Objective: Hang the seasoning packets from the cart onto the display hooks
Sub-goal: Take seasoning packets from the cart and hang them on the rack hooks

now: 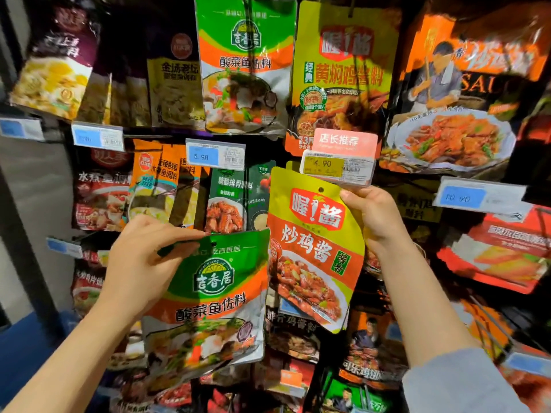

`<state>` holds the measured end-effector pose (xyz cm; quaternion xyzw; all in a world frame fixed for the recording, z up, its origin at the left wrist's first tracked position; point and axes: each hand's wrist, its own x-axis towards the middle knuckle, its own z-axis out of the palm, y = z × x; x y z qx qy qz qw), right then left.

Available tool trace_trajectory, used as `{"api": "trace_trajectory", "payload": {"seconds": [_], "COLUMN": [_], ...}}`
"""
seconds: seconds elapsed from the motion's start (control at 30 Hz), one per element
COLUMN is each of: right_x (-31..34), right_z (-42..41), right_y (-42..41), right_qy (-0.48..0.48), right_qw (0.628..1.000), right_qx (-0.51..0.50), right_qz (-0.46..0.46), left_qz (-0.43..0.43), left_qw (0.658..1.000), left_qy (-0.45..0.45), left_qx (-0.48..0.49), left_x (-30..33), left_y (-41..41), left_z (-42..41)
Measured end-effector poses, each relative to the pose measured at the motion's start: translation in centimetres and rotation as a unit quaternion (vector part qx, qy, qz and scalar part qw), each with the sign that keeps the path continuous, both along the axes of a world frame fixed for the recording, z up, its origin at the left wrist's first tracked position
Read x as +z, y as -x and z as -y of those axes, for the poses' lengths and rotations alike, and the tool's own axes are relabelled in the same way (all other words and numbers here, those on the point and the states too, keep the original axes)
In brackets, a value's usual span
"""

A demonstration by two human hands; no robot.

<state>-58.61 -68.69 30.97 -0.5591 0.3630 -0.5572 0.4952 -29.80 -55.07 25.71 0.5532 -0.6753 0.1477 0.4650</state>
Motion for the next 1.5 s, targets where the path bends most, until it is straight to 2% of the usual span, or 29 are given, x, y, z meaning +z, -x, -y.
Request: {"api": "trace_trajectory", "payload": {"seconds": [0.2,0.37,0.63,0.83,1.13,1.33,1.5], "right_x": [0.0,0.2,0.6,0.5,0.1,0.4,0.5], "right_z": [0.9,2.0,4.5,5.1,4.6,4.5,4.1], "right_y": [1.0,1.5,1.1,1.0,2.2,2.7,2.1], "right_qy": [0.016,0.025,0.05,0.043,0.039,0.06,0.073], "right_qw": [0.999,0.998,0.997,0.998,0.997,0.993,0.993], "right_qx": [0.043,0.04,0.04,0.051,0.055,0.047,0.043], "right_qz": [-0.024,-0.037,-0.035,0.0,-0.021,-0.085,-0.079], "left_qz": [0.003,-0.001,-0.001,-0.006,0.007,0.001,0.001], "left_qw": [1.0,1.0,1.0,1.0,1.0,1.0,1.0], "left_qy": [0.007,-0.001,-0.003,-0.004,-0.011,0.002,0.006], "left_qx": [-0.012,-0.004,-0.007,-0.001,0.003,-0.001,-0.016], "left_x": [-0.3,-0.4,-0.2,-0.2,-0.6,-0.6,-0.6], "left_y": [0.9,1.3,1.2,1.1,1.0,1.2,1.0], "left_z": [1.3,2.0,2.5,2.4,2.8,3.1,3.1]}}
